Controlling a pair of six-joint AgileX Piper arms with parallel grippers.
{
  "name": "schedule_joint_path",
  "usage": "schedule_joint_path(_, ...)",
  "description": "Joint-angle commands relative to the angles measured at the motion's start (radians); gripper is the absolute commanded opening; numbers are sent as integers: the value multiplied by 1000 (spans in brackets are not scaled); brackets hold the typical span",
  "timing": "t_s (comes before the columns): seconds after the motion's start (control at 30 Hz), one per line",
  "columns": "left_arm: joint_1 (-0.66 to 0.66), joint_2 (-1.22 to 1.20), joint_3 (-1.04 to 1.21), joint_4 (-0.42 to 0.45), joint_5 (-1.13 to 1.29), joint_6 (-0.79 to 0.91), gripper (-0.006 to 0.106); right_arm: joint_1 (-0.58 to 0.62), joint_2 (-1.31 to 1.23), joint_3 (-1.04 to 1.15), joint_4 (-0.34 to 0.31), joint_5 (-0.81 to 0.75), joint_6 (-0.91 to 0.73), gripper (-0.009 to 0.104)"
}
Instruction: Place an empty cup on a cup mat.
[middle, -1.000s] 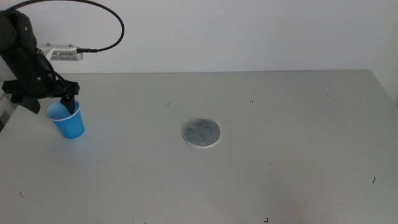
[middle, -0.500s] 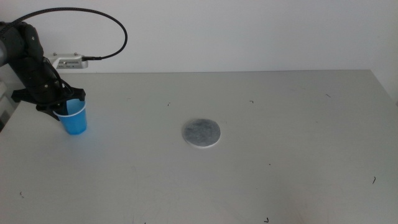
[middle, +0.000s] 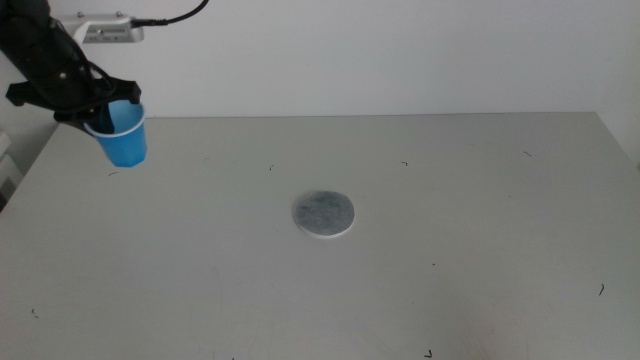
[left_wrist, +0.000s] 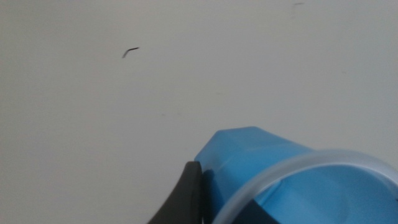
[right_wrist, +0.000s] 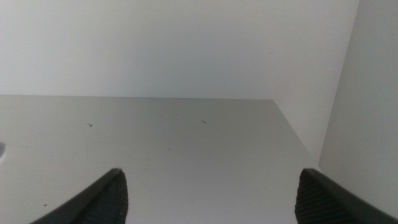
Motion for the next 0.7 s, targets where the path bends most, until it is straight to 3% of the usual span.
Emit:
schedule_joint_path(0.0, -35, -75, -73, -25, 54, -6, 0, -1, -27, -8, -14, -75, -5, 94)
schedule_joint_path(0.23, -152, -75, -213, -21, 165, -76, 0, -1, -27, -8, -14, -75, -5, 94)
schedule_joint_path(0.67, -412, -15, -222, -18, 120, -141, 0, -1, -27, -8, -14, -75, -5, 94)
